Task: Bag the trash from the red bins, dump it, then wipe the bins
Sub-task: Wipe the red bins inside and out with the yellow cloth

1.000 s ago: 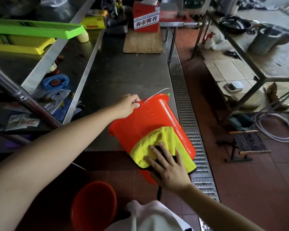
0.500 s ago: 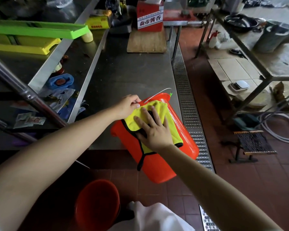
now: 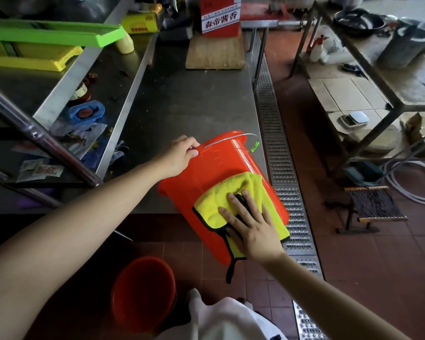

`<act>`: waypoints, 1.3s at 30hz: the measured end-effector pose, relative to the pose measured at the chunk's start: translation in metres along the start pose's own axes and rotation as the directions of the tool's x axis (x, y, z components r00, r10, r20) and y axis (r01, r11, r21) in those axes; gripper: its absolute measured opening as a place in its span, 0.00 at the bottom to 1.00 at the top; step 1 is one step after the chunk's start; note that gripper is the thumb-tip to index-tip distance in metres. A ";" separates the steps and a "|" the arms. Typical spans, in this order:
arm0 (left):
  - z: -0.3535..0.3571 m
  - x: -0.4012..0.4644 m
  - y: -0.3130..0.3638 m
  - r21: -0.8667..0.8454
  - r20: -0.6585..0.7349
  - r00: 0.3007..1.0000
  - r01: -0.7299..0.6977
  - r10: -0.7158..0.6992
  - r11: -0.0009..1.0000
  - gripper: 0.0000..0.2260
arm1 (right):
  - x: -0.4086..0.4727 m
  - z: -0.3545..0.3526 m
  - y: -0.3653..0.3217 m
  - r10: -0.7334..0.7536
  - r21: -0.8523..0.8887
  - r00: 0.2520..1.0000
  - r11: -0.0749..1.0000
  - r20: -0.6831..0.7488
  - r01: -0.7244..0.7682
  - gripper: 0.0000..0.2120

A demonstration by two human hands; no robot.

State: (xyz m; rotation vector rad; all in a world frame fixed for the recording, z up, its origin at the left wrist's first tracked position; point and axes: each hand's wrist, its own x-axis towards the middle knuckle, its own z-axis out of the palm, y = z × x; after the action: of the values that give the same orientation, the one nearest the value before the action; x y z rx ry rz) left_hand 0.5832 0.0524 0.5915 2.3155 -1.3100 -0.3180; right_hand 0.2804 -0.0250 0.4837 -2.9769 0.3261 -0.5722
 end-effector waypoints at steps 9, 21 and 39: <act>-0.006 -0.019 -0.020 -0.028 -0.012 1.000 -0.004 0.004 1.000 0.07 | 0.096 0.000 -0.019 0.061 0.053 0.996 0.997 0.059 -0.064 0.23; -0.021 0.005 0.030 0.072 -0.040 0.996 -0.082 0.085 0.994 0.18 | 0.105 0.006 -0.025 0.057 0.058 0.997 0.997 0.043 -0.059 0.23; -0.009 0.008 0.055 0.432 -0.196 0.943 -0.163 0.269 0.887 0.19 | 0.062 0.001 -0.012 0.073 0.067 0.997 0.995 0.030 -0.075 0.22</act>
State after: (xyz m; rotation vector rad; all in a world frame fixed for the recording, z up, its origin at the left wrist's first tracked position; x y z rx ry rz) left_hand 0.5500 0.0238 0.6273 2.3986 -1.6032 0.3526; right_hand 0.3397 -0.0271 0.5068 -2.8905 0.4044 -0.5237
